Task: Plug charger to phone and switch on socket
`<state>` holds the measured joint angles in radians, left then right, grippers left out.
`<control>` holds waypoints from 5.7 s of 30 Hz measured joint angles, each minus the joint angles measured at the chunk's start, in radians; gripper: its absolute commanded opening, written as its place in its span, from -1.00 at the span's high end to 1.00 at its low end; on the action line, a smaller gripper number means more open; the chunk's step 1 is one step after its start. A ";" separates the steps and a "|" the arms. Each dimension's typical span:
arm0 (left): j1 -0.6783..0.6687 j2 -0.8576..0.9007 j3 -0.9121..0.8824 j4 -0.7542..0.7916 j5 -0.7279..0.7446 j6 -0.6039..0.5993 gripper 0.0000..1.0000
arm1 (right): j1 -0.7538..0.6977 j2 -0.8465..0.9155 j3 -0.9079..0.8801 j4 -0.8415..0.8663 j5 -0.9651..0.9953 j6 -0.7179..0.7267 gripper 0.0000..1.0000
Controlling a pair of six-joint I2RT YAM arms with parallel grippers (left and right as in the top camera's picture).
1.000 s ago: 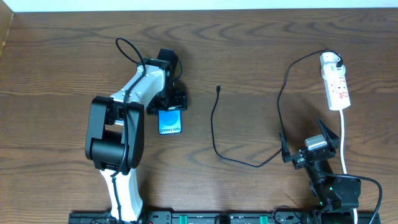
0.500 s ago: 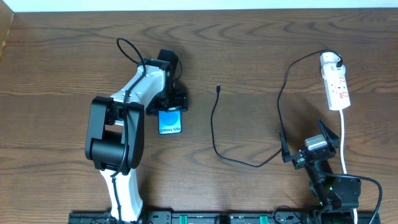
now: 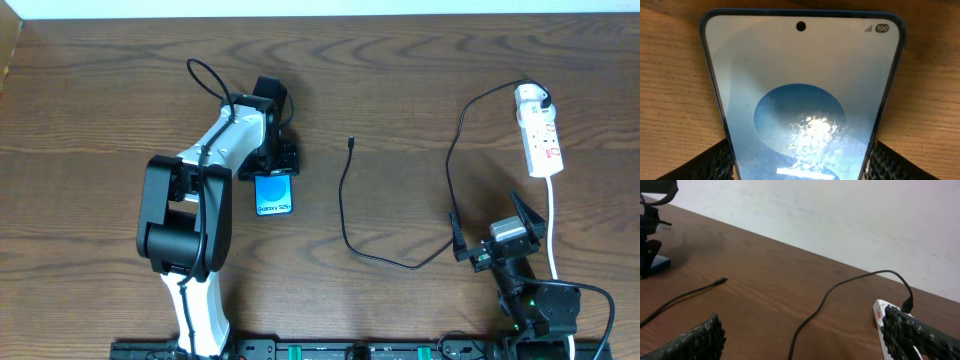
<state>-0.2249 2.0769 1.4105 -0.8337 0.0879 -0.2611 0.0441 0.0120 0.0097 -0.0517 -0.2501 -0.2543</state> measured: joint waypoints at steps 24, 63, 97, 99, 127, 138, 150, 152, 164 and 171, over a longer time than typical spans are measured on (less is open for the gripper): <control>0.001 0.000 0.000 -0.008 0.003 0.002 -0.50 | 0.000 0.000 0.000 0.000 0.000 0.000 -0.99; 0.001 -0.044 0.020 -0.123 0.069 0.003 -0.43 | 0.000 0.000 0.000 0.000 0.000 0.000 -0.98; 0.110 -0.084 0.011 -0.032 0.319 0.000 -0.43 | 0.000 0.000 0.000 0.000 0.000 0.000 -0.99; 0.106 -0.084 -0.012 0.012 0.271 -0.006 -0.43 | 0.000 0.000 0.000 0.000 0.000 0.000 -0.99; -0.012 -0.082 -0.111 0.114 0.035 -0.070 -0.43 | 0.000 0.000 0.000 0.000 0.000 0.000 -0.99; -0.025 -0.085 -0.121 0.124 0.006 -0.086 -0.68 | 0.000 0.000 0.000 0.000 0.000 0.000 -0.99; -0.054 -0.086 -0.131 0.105 -0.034 -0.089 -0.76 | 0.000 0.000 0.000 0.000 0.000 0.000 -0.99; -0.054 -0.089 -0.135 0.109 -0.034 -0.091 -0.76 | 0.000 0.000 0.000 0.000 0.000 0.000 -0.99; -0.056 -0.089 -0.136 0.105 -0.035 -0.108 -0.50 | 0.000 0.000 0.000 0.000 0.000 0.000 -0.98; -0.053 -0.089 -0.133 0.094 -0.035 -0.109 -0.49 | 0.000 0.000 0.000 0.000 0.000 0.000 -0.98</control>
<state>-0.2775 1.9881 1.2774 -0.7399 0.0528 -0.3706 0.0441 0.0120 0.0097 -0.0517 -0.2501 -0.2543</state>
